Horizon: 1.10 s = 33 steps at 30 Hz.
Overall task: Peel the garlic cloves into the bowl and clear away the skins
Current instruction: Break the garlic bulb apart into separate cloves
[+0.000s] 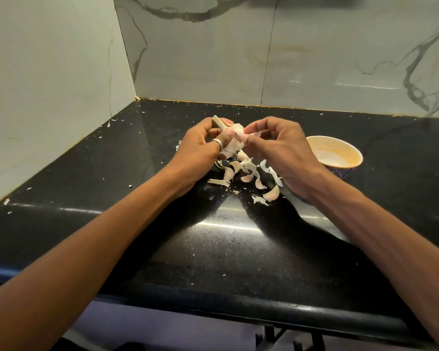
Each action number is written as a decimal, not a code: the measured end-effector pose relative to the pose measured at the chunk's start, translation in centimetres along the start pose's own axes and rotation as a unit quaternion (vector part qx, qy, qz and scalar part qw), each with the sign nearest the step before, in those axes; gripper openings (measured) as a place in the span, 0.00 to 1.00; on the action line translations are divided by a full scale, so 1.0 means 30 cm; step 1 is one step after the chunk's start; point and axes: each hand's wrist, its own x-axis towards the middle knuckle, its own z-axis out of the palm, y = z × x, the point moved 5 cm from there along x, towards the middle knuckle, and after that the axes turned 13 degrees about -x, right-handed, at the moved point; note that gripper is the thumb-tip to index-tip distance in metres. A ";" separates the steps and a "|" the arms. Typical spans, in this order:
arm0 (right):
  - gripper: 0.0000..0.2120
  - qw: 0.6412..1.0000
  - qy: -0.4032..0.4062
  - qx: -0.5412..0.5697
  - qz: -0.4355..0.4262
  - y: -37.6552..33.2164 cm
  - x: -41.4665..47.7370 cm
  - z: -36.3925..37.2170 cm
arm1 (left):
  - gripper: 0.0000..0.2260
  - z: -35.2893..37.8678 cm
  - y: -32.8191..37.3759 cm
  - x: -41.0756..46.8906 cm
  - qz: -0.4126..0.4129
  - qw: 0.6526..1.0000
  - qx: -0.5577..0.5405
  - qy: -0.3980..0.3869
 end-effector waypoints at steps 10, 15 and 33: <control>0.07 0.997 0.003 0.062 0.038 0.002 -0.008 -0.013 | 0.28 0.013 -0.020 -0.001 -0.037 0.997 0.022 -0.060; 0.06 0.999 0.029 -0.039 -0.005 -0.012 -0.004 -0.020 | 0.13 0.025 -0.021 -0.009 -0.065 0.994 -0.071 -0.048; 0.10 0.998 -0.017 -0.044 0.028 0.000 -0.006 0.017 | 0.10 0.000 -0.012 0.007 -0.056 0.996 -0.069 0.000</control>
